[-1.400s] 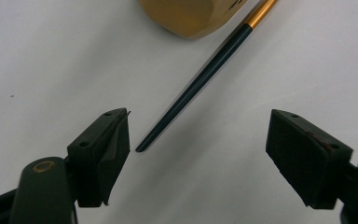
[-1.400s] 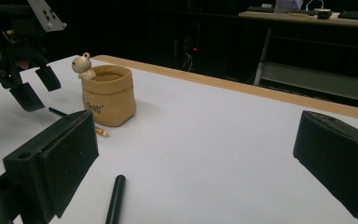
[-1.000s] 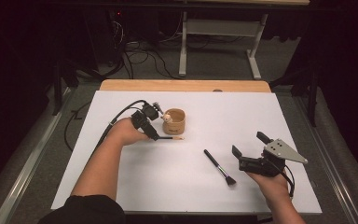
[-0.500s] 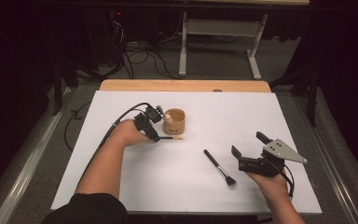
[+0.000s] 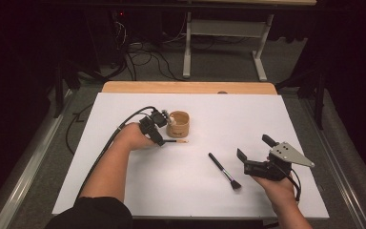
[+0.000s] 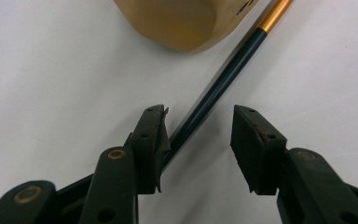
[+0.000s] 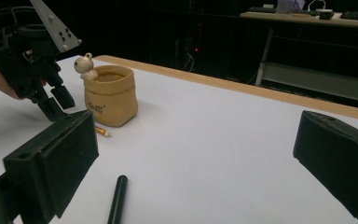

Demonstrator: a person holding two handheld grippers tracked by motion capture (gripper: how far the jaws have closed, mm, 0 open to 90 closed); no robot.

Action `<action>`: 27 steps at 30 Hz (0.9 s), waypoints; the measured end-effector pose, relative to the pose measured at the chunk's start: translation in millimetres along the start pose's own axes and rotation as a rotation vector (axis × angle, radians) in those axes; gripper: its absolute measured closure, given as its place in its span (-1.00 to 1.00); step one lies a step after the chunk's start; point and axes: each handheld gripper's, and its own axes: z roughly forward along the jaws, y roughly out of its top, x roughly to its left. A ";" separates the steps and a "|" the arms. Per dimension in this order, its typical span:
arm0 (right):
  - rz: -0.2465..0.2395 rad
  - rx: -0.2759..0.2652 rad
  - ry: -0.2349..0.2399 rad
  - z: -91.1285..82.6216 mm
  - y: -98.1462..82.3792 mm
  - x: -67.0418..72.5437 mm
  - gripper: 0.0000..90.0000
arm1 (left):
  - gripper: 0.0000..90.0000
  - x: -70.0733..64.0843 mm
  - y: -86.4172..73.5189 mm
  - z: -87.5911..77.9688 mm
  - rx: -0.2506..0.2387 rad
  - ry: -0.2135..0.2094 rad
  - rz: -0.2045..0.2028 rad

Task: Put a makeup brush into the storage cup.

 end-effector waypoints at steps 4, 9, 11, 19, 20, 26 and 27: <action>-0.001 0.000 0.000 0.4 -0.2 -0.4 -0.97 | 0.22 -0.5 -0.3 1.9 0.010 -0.004 0.004; 0.001 0.000 -0.001 0.0 -0.1 -0.5 -0.97 | 0.22 -2.4 0.7 3.8 0.017 -0.009 0.015; -0.001 -0.001 -0.001 0.0 0.0 -0.3 -0.97 | 0.22 -3.4 0.8 5.0 0.020 -0.015 0.017; 0.000 -0.001 -0.001 -0.1 0.1 -0.6 -0.97 | 0.24 -5.7 0.9 6.0 0.027 -0.014 0.032; 0.001 -0.001 -0.001 -0.2 0.1 -0.6 -0.97 | 0.24 -5.7 0.8 5.9 0.027 -0.014 0.033; -0.002 -0.002 -0.001 0.0 0.2 -0.6 -0.97 | 0.28 -6.6 0.0 5.8 0.027 -0.019 0.040; -0.001 -0.002 0.000 0.0 0.2 -0.6 -0.97 | 0.30 -6.8 -0.1 5.6 0.028 -0.020 0.044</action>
